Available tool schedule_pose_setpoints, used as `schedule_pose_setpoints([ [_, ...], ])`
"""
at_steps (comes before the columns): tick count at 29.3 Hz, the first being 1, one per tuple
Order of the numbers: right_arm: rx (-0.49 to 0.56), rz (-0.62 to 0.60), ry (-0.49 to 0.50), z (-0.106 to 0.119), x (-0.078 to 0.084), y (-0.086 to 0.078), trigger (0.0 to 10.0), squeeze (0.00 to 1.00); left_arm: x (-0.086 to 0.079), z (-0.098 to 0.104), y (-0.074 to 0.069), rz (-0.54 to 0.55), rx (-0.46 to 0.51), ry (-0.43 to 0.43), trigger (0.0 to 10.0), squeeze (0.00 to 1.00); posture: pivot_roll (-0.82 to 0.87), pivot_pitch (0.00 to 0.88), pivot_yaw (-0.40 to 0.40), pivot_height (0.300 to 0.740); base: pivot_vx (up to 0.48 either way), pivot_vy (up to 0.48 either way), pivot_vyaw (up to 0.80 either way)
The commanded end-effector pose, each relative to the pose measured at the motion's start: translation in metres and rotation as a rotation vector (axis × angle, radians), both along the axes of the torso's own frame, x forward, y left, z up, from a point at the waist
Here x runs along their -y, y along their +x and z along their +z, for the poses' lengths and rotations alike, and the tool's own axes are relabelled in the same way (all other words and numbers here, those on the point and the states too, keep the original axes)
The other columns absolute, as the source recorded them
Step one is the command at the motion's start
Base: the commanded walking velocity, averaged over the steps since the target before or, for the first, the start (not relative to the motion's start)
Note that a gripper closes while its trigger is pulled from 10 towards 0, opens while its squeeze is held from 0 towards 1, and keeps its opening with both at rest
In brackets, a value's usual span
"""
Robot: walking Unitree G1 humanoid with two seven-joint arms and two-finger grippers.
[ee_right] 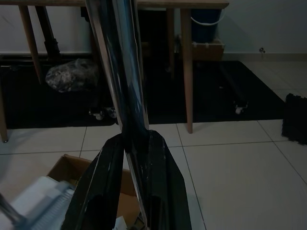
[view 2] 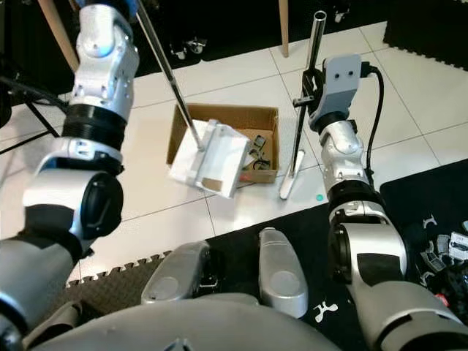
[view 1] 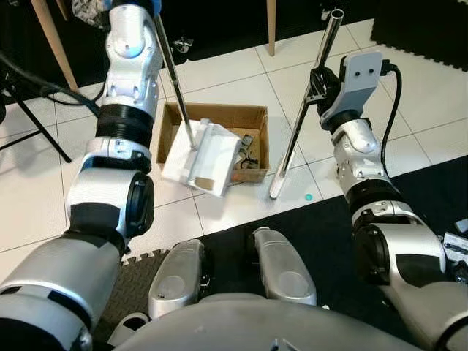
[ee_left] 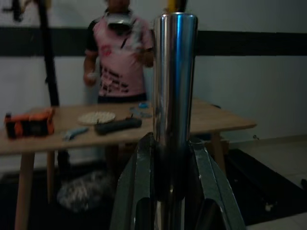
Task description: Sweep floor
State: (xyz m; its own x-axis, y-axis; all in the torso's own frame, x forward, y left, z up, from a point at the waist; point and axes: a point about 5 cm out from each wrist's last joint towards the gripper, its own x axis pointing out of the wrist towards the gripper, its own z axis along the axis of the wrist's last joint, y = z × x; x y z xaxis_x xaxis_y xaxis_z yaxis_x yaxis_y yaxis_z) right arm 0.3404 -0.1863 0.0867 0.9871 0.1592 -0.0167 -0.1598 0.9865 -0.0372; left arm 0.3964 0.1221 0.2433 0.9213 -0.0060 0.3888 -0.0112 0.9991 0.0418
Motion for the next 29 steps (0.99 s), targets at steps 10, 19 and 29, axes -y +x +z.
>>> schedule_pose_setpoints([
  [10,0.038,0.010,-0.016,0.007,-0.002,0.004,10.0,0.00,0.009,0.016,0.003,0.024,0.115,0.117,10.0,0.00,-0.05,0.023,0.025,0.740,0.000,0.000,0.00],
  [19,0.031,0.007,-0.015,0.005,-0.001,0.002,10.0,0.00,0.012,0.000,0.004,0.045,0.085,0.135,10.0,0.00,-0.06,0.035,0.021,0.740,0.000,0.000,0.00],
  [29,0.020,0.005,-0.010,0.003,-0.001,0.001,10.0,0.00,0.020,-0.020,-0.001,0.019,0.048,0.075,10.0,0.00,-0.05,0.044,0.017,0.740,0.000,0.000,0.00],
])
